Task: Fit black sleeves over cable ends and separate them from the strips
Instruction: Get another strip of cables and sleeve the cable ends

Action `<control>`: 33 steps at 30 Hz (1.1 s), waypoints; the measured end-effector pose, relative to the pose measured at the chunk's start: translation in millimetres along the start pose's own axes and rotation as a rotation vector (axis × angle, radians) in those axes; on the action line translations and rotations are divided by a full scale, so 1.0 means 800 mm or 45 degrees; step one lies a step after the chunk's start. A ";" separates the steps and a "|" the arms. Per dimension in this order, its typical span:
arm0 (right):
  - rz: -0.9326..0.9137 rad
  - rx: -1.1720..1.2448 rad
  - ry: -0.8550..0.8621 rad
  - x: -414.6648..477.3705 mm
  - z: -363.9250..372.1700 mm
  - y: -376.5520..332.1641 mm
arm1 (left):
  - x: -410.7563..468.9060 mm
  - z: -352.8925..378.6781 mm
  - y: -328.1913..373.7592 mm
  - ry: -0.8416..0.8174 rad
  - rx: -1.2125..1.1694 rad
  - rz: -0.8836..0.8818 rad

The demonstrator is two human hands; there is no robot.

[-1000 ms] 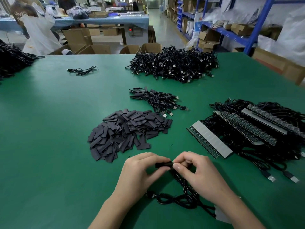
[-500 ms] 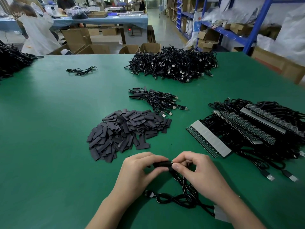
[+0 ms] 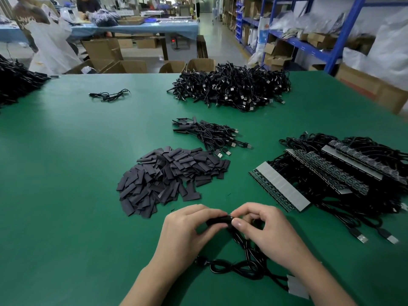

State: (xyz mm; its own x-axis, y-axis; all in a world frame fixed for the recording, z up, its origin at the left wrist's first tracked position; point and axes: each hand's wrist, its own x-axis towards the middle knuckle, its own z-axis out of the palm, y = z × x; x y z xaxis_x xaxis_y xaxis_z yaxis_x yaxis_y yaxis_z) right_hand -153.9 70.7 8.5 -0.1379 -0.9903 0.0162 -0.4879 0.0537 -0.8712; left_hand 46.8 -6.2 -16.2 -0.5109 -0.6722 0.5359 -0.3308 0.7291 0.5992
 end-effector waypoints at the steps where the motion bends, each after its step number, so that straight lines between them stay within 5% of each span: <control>1: -0.033 -0.031 0.031 0.000 -0.001 0.000 | 0.001 -0.001 0.002 0.011 -0.044 -0.048; 17: -0.306 -0.227 0.292 -0.003 0.009 0.001 | 0.001 -0.004 0.004 0.059 -0.143 -0.151; 33: -0.121 -0.001 0.260 -0.005 0.011 -0.006 | 0.003 0.003 0.001 0.187 0.087 0.149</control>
State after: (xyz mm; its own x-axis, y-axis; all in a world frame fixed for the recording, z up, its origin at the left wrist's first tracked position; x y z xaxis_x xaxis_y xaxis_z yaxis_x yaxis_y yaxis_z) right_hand -144.0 73.2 8.1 -0.2628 -0.9444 0.1974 -0.5075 -0.0387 -0.8608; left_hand 43.9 -6.9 -16.0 -0.4293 -0.5905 0.6834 -0.3315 0.8069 0.4889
